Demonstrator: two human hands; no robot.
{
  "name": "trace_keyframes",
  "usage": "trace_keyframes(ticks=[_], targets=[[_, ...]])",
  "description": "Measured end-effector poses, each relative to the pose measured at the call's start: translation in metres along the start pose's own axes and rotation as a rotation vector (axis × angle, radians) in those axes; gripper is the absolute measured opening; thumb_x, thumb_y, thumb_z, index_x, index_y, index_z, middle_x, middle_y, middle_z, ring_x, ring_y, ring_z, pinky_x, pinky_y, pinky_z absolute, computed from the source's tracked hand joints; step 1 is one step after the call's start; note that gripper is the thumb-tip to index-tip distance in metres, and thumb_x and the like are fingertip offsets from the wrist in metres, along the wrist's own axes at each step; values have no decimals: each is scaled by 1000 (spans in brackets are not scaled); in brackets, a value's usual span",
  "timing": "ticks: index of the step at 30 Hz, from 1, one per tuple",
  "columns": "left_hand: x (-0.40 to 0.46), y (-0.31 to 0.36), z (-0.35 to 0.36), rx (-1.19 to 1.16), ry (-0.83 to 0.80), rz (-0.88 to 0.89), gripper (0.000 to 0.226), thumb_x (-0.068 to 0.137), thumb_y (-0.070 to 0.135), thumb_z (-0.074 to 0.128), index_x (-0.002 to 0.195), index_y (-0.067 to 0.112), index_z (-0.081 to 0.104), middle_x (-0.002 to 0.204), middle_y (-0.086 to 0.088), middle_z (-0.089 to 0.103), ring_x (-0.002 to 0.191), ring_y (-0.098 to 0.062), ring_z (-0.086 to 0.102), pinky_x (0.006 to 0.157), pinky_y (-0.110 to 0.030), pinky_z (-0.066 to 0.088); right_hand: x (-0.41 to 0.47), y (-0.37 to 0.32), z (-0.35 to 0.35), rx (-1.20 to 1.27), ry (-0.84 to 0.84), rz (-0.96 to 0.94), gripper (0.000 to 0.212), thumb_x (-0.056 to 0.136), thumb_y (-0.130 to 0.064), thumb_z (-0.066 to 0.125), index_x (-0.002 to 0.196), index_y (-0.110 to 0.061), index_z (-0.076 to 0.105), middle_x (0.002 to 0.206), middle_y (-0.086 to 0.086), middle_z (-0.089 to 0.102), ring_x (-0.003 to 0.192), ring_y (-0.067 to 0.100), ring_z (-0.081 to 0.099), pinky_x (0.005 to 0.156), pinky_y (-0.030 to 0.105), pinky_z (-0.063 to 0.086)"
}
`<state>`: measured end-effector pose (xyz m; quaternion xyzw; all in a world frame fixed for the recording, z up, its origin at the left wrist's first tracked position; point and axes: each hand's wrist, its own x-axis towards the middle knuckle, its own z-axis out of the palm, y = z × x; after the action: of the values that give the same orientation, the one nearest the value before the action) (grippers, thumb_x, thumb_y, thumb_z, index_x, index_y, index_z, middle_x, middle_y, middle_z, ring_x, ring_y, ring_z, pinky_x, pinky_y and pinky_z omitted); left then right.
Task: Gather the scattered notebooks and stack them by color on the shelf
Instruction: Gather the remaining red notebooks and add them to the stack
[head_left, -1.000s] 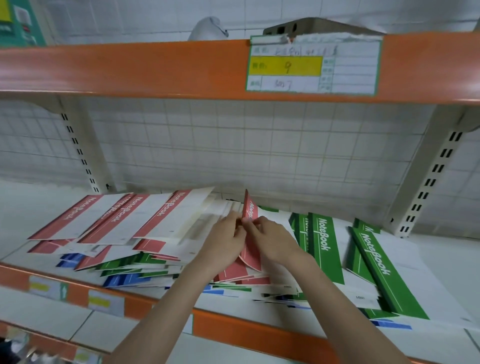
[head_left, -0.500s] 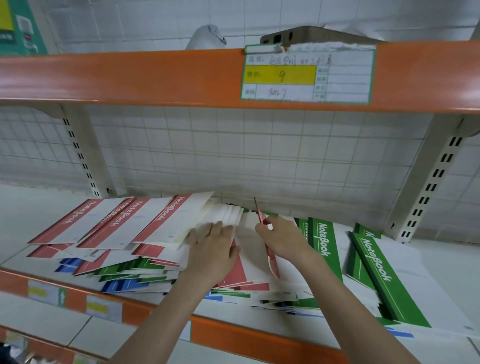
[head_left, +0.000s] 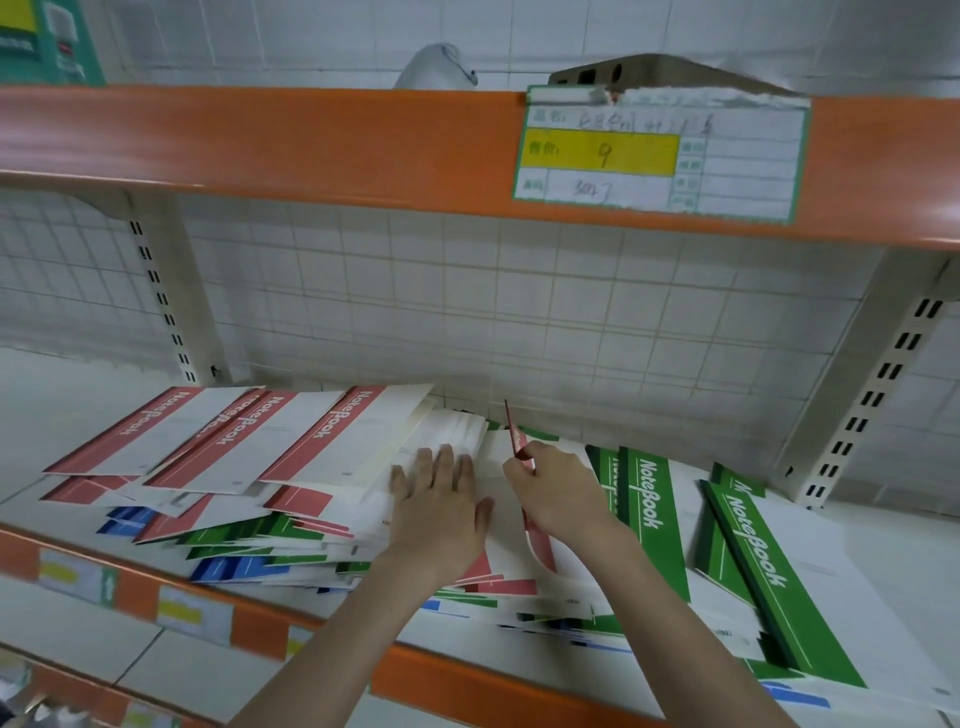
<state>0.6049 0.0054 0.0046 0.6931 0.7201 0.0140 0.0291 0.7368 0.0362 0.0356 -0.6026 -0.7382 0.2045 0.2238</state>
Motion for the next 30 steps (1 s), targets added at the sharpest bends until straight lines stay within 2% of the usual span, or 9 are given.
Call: trace_keyframes(ticks=[4,7,10,14,17,20,23,26,30], targets=[[1,-11,-8,-134,-49,71,60,102,36,23,152,16,-2,160,-8,-8,147,-26,-13,116,-52,-6,3,-13,6,-17,27,-3,24,93,-31,39,78,-14,45,80,6,56,75,28,53,61,30,36],[0,-19,-15,-162,-23,144,63,101,30,30,152,16,-4,160,-11,-8,147,-26,-11,118,-44,-3,9,-30,14,-43,77,11,20,92,-28,41,81,-12,48,81,8,58,76,30,55,64,30,39],[2,-31,-23,-126,142,236,62,97,28,39,152,15,14,160,-11,2,148,-24,-1,119,-37,2,16,-48,22,-46,115,33,19,92,-24,43,87,-8,51,84,12,60,78,30,56,64,30,39],[10,-62,-35,-67,336,353,52,93,17,43,145,15,35,157,-5,18,146,-21,12,120,-37,15,22,-70,33,-55,142,40,24,93,-22,44,71,-14,37,72,6,48,70,26,48,51,28,28],[18,-86,-43,-194,318,296,45,100,22,33,144,16,31,153,-6,28,140,-22,30,113,-35,26,26,-87,40,-61,164,42,24,93,-18,44,71,-13,35,66,3,43,60,20,42,45,23,24],[26,-113,-48,-341,256,249,37,101,26,34,136,16,41,138,-5,48,119,-22,51,96,-32,43,32,-103,44,-44,178,52,31,93,-18,43,63,-13,35,62,2,43,52,13,39,44,23,25],[36,-136,-43,-187,106,178,42,100,29,34,140,18,36,145,-8,39,130,-26,41,107,-42,37,37,-119,49,-34,206,51,34,92,-16,43,62,-15,29,60,1,40,50,11,36,44,24,25],[41,-149,-32,-99,-37,67,56,99,50,26,147,21,22,154,-11,24,141,-32,24,114,-48,23,43,-137,57,-35,231,29,36,91,-16,44,60,-14,27,57,1,36,48,12,32,43,25,24],[44,-147,-19,-131,-18,119,68,96,52,35,151,25,6,158,-9,12,145,-32,14,117,-49,19,50,-154,78,-129,199,-17,35,94,-21,44,62,-16,32,60,-1,39,52,13,40,45,22,25]])
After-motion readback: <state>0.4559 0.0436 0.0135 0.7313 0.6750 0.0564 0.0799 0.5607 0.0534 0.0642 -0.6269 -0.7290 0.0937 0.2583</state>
